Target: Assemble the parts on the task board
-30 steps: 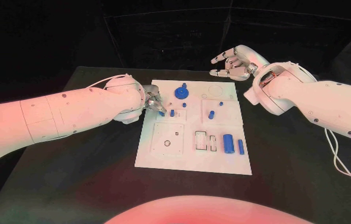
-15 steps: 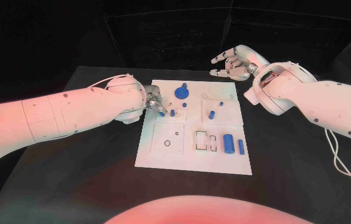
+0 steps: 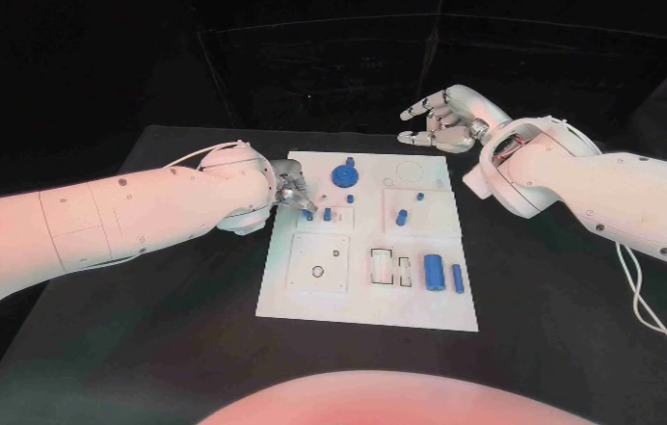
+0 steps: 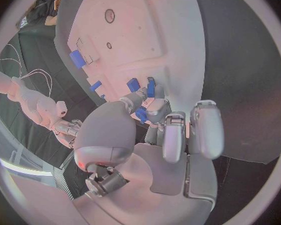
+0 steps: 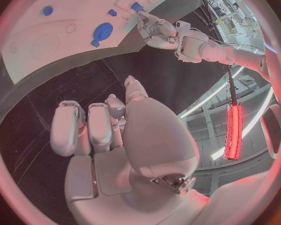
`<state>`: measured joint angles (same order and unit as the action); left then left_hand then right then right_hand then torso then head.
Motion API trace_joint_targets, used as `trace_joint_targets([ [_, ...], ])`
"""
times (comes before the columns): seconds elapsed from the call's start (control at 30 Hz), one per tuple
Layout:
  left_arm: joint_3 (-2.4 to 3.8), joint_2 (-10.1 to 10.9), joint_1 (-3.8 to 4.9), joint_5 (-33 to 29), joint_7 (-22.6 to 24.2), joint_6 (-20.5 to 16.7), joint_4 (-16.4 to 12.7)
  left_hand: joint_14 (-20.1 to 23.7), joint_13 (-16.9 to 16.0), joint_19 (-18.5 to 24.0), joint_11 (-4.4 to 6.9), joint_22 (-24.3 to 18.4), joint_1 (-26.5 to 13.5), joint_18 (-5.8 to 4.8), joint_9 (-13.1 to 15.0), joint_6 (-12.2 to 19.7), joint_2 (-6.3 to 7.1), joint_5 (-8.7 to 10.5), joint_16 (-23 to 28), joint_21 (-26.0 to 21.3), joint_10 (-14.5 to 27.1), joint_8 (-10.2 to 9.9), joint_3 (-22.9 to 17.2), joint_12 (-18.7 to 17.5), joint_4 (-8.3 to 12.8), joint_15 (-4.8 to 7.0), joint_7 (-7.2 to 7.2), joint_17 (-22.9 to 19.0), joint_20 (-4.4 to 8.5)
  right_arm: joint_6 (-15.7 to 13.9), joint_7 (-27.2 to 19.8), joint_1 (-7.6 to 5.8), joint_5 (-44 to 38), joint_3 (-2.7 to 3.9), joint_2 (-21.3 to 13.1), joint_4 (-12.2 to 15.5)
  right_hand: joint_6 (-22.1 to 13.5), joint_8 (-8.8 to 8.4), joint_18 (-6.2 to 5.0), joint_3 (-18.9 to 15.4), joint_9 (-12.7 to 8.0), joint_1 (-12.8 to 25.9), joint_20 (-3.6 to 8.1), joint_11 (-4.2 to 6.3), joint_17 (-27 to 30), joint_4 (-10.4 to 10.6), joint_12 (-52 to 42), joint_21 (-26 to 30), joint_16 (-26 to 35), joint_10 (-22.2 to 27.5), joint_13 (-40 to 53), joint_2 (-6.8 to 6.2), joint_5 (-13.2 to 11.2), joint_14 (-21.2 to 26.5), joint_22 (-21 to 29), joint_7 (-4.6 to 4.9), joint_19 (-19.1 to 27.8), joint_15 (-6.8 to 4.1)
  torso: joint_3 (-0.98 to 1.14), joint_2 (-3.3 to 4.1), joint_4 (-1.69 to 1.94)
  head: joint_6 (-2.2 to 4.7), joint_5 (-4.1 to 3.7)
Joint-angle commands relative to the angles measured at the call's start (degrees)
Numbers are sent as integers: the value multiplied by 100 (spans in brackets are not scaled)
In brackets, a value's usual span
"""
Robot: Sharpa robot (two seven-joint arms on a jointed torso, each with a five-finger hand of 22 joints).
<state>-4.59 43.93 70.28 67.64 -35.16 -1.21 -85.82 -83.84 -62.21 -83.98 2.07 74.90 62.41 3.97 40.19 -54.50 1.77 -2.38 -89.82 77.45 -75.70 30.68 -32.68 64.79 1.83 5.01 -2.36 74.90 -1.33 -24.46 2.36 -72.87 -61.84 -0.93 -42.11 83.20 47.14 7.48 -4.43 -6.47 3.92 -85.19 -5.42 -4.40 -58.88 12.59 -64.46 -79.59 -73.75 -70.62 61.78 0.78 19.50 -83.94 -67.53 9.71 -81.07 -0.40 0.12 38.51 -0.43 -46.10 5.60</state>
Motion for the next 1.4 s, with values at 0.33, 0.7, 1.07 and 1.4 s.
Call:
trace_joint_targets([
  [0.33, 3, 29, -1, -139, -3, -348, -41, -616, -43, -58, 15, 250, 18, -56, 40, -64, -93, -31, -18, 38, -93, 43, -5, 54, 49, 44, 58, 1510, 46, 6, -26, -11, 5, 4, 6, 2, -30, 27, 8, -24, -8, 0, -8, -1, 9, 13, 22, 19, 33, 47, -9, 42, 16, -72, 7, 4, 38, -5, 2, -1, 1, 0, 5],
  [0.7, 3, -6, -4, -184, -160, -45, 37, -616, -2, -49, 16, 227, -4, -49, 49, -62, -76, -27, -18, 14, -77, 51, 25, 20, 41, 48, 58, 1510, 53, 9, -22, -11, 5, 4, 3, 0, -30, 29, 9, -30, -7, -8, -8, 0, 12, 13, 15, 19, 36, 44, -5, 45, 8, -72, 3, 3, 37, -6, 3, -2, -1, -11, 6],
  [1.07, 2, -57, -28, -189, -230, 121, 56, -616, 6, -49, 17, 228, -22, -50, 56, -58, -60, -27, -18, 13, -72, 55, 58, 13, 34, 50, 59, 1510, 57, 9, -26, -11, 5, 4, 6, 2, -30, 29, 9, -30, -7, -8, -8, 0, 12, 13, 15, 19, 36, 44, -5, 45, 8, -72, 3, 3, 37, -6, 2, -1, -5, -16, 6],
  [1.4, 2, -92, -54, -237, -203, 81, 63, -616, 0, -52, 19, 236, -41, -53, 63, -64, -59, -27, -18, 20, -76, 64, 91, 19, 20, 52, 62, 1510, 61, 7, -28, -11, 5, 4, 6, 4, -30, 29, 9, -30, -7, -8, -8, 0, 12, 13, 15, 19, 36, 44, -5, 45, 8, -72, 3, 3, 37, -6, 6, -3, 4, -22, 3],
])
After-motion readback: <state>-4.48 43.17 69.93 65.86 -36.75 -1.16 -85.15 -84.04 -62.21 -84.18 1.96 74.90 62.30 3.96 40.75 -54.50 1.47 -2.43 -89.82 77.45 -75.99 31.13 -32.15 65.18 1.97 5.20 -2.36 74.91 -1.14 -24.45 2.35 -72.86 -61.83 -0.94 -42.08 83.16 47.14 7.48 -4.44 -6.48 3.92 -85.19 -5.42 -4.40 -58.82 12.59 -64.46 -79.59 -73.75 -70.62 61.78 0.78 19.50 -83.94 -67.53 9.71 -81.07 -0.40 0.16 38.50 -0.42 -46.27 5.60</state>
